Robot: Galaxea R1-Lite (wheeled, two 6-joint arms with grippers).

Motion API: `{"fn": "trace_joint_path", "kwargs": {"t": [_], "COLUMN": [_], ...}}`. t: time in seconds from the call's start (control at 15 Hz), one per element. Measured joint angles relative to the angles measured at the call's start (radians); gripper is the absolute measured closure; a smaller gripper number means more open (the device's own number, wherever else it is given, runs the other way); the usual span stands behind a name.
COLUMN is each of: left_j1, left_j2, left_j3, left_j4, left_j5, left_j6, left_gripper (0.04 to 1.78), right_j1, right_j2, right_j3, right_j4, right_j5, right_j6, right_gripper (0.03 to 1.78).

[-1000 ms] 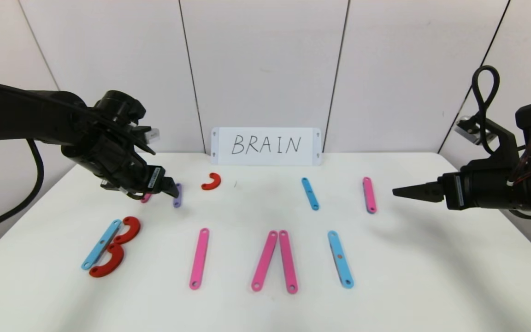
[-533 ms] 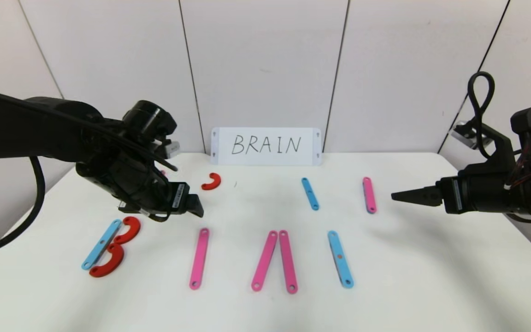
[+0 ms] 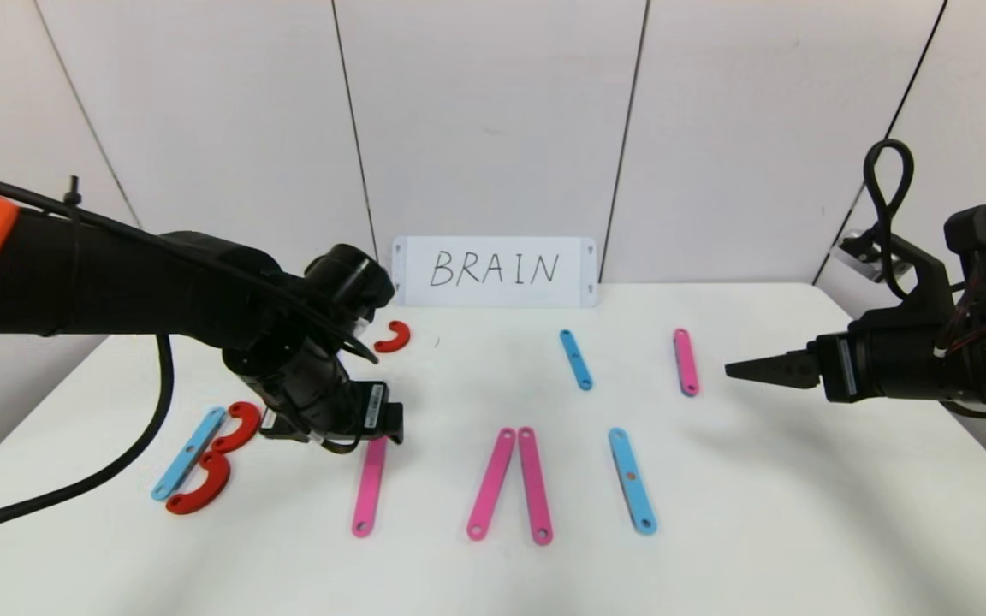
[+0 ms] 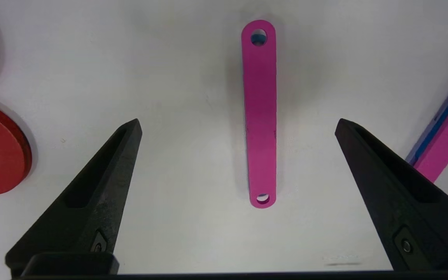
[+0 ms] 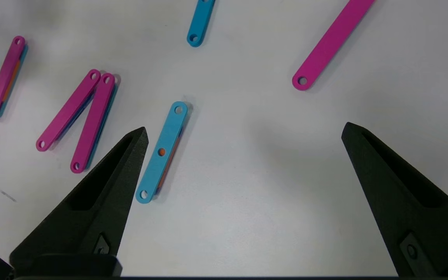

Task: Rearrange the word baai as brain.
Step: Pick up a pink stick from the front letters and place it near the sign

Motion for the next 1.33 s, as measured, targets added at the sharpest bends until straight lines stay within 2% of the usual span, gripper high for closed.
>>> {"fn": "trace_joint_path", "kwargs": {"t": [0.6,0.73,0.93,1.2,1.33], "left_j1": [-0.030,-0.030,-0.030,-0.034,-0.037], "left_j2": [0.068,0.077,0.083,0.085,0.085], "left_j3": [0.031,0.036,0.037,0.037,0.037], "left_j4": [-0.005,-0.006,-0.006,-0.006,-0.005], "left_j5": [0.027,0.027,0.027,0.026,0.025], "left_j6": [-0.045,-0.046,-0.045,-0.046,-0.046], "left_gripper": [0.08,0.15,0.45,1.16,1.43], "right_j1": [0.000,0.000,0.000,0.000,0.000], "right_j2": [0.001,0.001,0.001,-0.003,-0.004], "right_j3": [0.004,0.004,0.004,0.006,0.008], "right_j4": [0.000,0.000,0.000,-0.001,-0.001], "right_j5": [-0.003,-0.003,-0.003,-0.003,-0.003], "right_j6": [0.000,0.000,0.000,0.000,0.000], "right_gripper": [0.07,0.07,0.07,0.07,0.07]}}
